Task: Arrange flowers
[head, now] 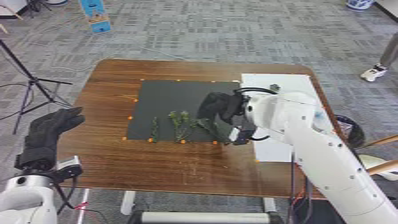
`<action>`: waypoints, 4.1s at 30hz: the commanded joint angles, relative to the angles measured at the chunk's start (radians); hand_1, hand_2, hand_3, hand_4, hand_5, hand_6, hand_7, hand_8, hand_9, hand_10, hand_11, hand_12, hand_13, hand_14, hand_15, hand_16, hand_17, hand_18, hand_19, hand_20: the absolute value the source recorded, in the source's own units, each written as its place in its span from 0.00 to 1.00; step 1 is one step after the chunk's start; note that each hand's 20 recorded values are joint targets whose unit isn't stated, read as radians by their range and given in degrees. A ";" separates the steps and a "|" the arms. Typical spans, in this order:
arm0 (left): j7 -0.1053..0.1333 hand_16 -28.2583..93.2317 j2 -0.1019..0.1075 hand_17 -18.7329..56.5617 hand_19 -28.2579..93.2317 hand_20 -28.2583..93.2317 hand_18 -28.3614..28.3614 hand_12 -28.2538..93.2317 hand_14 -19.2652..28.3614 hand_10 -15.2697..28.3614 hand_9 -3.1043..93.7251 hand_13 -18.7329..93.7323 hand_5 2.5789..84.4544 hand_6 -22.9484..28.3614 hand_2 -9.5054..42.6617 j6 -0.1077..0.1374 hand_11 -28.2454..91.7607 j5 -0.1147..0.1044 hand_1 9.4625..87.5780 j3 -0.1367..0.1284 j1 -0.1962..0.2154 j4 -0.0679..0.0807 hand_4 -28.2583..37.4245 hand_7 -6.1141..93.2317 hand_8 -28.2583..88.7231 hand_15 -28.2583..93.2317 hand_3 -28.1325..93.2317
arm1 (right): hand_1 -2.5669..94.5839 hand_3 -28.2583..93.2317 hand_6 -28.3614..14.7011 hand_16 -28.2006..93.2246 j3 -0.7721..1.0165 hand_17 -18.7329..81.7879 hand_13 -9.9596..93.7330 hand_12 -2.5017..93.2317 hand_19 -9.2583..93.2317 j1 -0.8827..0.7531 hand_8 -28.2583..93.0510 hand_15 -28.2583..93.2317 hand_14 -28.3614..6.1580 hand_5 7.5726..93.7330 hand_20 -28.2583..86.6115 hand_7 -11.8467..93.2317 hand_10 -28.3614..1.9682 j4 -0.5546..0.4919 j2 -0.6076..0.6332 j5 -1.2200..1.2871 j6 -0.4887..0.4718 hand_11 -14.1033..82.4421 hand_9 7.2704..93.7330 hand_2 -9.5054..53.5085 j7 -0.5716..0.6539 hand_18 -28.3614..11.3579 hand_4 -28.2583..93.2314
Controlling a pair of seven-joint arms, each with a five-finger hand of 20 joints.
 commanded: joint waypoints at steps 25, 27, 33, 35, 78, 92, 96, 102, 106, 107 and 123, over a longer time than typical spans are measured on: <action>0.022 0.22 -0.011 0.37 0.31 0.36 0.65 0.35 0.72 0.65 0.59 0.55 0.61 0.51 0.57 -0.009 0.43 -0.004 0.18 0.012 -0.002 -0.002 0.00 0.23 0.17 0.36 0.79 | 0.21 0.77 0.54 0.52 0.032 0.75 0.96 0.12 1.00 0.048 0.19 0.75 0.59 0.47 0.83 0.21 0.48 0.172 -0.089 -0.077 -0.056 0.23 0.66 0.39 0.031 0.11 0.18; 0.022 0.22 -0.011 0.37 0.31 0.36 0.65 0.35 0.72 0.65 0.59 0.55 0.61 0.51 0.57 -0.008 0.43 -0.005 0.18 0.014 -0.001 -0.003 0.00 0.23 0.17 0.36 0.79 | 0.21 0.77 0.54 0.52 0.030 0.75 0.96 0.12 1.00 0.055 0.19 0.75 0.59 0.47 0.83 0.21 0.47 0.173 -0.086 -0.081 -0.047 0.23 0.66 0.39 0.028 0.11 0.18; 0.021 0.22 -0.009 0.37 0.31 0.36 0.65 0.35 0.72 0.65 0.59 0.55 0.61 0.51 0.57 -0.008 0.43 -0.005 0.18 0.020 -0.005 -0.002 0.00 0.24 0.17 0.36 0.79 | 0.21 0.77 0.54 0.51 0.043 0.75 0.96 0.12 1.00 0.058 0.19 0.75 0.59 0.48 0.83 0.21 0.46 0.173 -0.095 -0.077 -0.063 0.23 0.66 0.38 0.040 0.11 0.19; 0.021 0.22 -0.010 0.37 0.31 0.36 0.65 0.35 0.72 0.65 0.59 0.55 0.61 0.51 0.57 -0.008 0.43 -0.002 0.18 0.021 -0.006 -0.002 0.00 0.24 0.17 0.36 0.79 | 0.21 0.77 0.54 0.51 0.035 0.75 0.96 0.12 1.00 0.058 0.19 0.75 0.59 0.48 0.83 0.21 0.46 0.171 -0.090 -0.061 -0.042 0.23 0.67 0.38 0.042 0.11 0.19; -0.004 0.22 -0.001 0.36 0.31 0.36 0.65 0.35 0.72 0.65 0.59 0.55 0.61 0.51 0.58 -0.020 0.43 0.003 0.18 0.029 -0.018 -0.002 0.00 0.23 0.17 0.36 0.79 | 0.21 0.77 0.52 0.51 0.148 0.77 0.98 0.14 1.00 -0.153 0.19 0.74 0.61 0.60 0.84 0.21 0.47 0.028 0.062 0.023 -0.025 0.24 0.72 0.37 0.079 0.12 0.19; 0.003 0.22 -0.004 0.36 0.31 0.36 0.65 0.35 0.72 0.65 0.59 0.55 0.61 0.51 0.57 -0.013 0.43 0.000 0.18 0.040 -0.025 0.000 0.00 0.24 0.17 0.36 0.79 | 0.21 0.76 0.52 0.51 0.119 0.77 0.98 0.14 1.00 -0.116 0.19 0.74 0.61 0.61 0.84 0.21 0.46 0.027 0.050 0.036 -0.037 0.24 0.73 0.37 0.082 0.13 0.19; 0.002 0.22 -0.007 0.36 0.31 0.36 0.65 0.35 0.72 0.65 0.59 0.55 0.61 0.51 0.57 -0.011 0.43 0.002 0.18 0.036 -0.017 -0.002 0.00 0.24 0.17 0.36 0.79 | 0.21 0.76 0.52 0.51 0.121 0.77 0.98 0.14 1.00 -0.110 0.19 0.74 0.62 0.61 0.84 0.21 0.46 0.029 0.051 0.025 -0.025 0.24 0.73 0.37 0.083 0.13 0.19; 0.003 0.22 -0.009 0.36 0.31 0.36 0.65 0.35 0.72 0.65 0.59 0.55 0.61 0.51 0.57 -0.008 0.43 0.002 0.18 0.033 -0.013 -0.004 0.00 0.24 0.17 0.36 0.79 | 0.21 0.76 0.51 0.51 0.127 0.77 0.98 0.14 1.00 -0.069 0.19 0.74 0.61 0.61 0.84 0.21 0.46 0.008 0.053 -0.036 0.022 0.24 0.73 0.37 0.049 0.13 0.19; 0.002 0.22 -0.008 0.36 0.31 0.36 0.65 0.35 0.72 0.65 0.59 0.55 0.61 0.51 0.58 -0.007 0.43 0.003 0.18 0.037 -0.017 -0.004 0.00 0.24 0.17 0.36 0.79 | 0.21 0.76 0.51 0.51 0.113 0.77 0.98 0.14 1.00 -0.042 0.19 0.74 0.62 0.61 0.84 0.21 0.45 -0.015 0.053 -0.049 0.092 0.24 0.73 0.37 -0.004 0.13 0.19; 0.002 0.22 -0.007 0.36 0.31 0.36 0.65 0.35 0.72 0.65 0.59 0.55 0.61 0.51 0.57 -0.007 0.43 0.002 0.18 0.038 -0.018 -0.003 0.00 0.24 0.17 0.36 0.79 | 0.21 0.76 0.51 0.51 0.105 0.77 0.98 0.14 1.00 -0.034 0.19 0.74 0.62 0.60 0.84 0.21 0.45 -0.018 0.052 -0.036 0.108 0.24 0.72 0.37 -0.010 0.13 0.19; 0.002 0.22 -0.008 0.36 0.31 0.36 0.65 0.35 0.72 0.65 0.59 0.55 0.61 0.51 0.58 -0.014 0.43 0.002 0.18 0.039 -0.020 -0.003 0.00 0.23 0.17 0.36 0.79 | 0.21 0.77 0.53 0.52 0.035 0.75 0.97 0.13 1.00 0.005 0.19 0.74 0.61 0.55 0.83 0.21 0.49 0.103 -0.054 0.056 0.077 0.23 0.66 0.37 -0.046 0.12 0.18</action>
